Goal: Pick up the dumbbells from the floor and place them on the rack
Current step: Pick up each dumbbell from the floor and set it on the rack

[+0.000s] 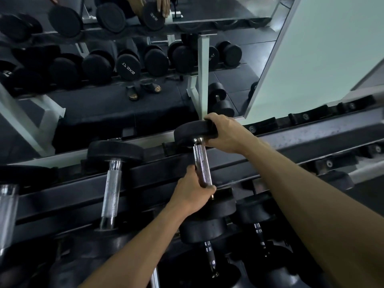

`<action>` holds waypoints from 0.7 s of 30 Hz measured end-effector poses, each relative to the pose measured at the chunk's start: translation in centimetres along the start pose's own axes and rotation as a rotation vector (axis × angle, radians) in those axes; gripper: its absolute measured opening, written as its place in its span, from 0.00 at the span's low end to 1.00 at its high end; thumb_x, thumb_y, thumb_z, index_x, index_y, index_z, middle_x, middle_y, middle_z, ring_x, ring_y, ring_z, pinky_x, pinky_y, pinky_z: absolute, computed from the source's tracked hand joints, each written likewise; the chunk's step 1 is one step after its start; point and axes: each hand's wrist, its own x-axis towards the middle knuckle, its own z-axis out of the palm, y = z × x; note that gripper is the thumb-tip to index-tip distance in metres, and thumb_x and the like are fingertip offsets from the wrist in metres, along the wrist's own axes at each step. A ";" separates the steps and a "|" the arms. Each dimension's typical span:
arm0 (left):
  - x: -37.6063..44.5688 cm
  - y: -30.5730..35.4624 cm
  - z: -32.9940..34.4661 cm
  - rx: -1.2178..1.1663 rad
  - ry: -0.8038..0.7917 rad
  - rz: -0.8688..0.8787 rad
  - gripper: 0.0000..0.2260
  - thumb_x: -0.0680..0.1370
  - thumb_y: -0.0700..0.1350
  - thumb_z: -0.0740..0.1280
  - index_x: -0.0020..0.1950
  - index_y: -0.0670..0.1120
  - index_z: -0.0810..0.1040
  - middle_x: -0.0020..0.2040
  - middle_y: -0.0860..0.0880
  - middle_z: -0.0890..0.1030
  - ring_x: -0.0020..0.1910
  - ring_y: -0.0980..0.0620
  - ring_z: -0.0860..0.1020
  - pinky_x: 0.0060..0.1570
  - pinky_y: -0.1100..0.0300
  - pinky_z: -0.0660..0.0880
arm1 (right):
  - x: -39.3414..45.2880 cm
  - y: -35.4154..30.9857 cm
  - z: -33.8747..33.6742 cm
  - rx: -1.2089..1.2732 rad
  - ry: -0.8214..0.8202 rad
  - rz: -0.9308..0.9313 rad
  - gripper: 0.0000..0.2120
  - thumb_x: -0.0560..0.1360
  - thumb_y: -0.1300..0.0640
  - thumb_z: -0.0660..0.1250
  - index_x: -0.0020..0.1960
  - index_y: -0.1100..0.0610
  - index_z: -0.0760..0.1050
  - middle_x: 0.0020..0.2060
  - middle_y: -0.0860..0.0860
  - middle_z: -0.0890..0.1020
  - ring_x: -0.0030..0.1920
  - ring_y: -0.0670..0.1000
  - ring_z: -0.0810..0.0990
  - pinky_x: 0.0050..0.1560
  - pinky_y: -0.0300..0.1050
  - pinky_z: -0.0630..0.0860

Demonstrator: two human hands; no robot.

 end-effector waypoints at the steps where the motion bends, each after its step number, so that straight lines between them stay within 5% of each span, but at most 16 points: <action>1: -0.3 -0.1 -0.2 0.032 0.019 0.014 0.28 0.74 0.49 0.71 0.70 0.50 0.63 0.54 0.54 0.76 0.51 0.54 0.77 0.53 0.59 0.74 | -0.5 0.2 -0.1 -0.011 0.003 0.021 0.30 0.69 0.48 0.73 0.68 0.53 0.67 0.57 0.55 0.77 0.57 0.56 0.76 0.56 0.50 0.73; 10: -4.6 0.4 -2.7 0.491 0.100 0.263 0.18 0.79 0.55 0.62 0.66 0.48 0.70 0.58 0.47 0.76 0.56 0.50 0.77 0.56 0.52 0.75 | -8.2 -1.4 -1.7 -0.090 -0.071 0.165 0.32 0.75 0.48 0.68 0.75 0.53 0.61 0.70 0.58 0.70 0.68 0.58 0.70 0.66 0.52 0.68; 21: -14.3 -2.1 -3.2 0.831 0.037 0.675 0.21 0.80 0.56 0.61 0.68 0.46 0.69 0.59 0.45 0.75 0.58 0.45 0.75 0.57 0.54 0.71 | -22.8 -9.0 0.7 -0.191 0.020 0.301 0.27 0.76 0.47 0.66 0.72 0.53 0.65 0.65 0.56 0.73 0.65 0.58 0.73 0.64 0.52 0.71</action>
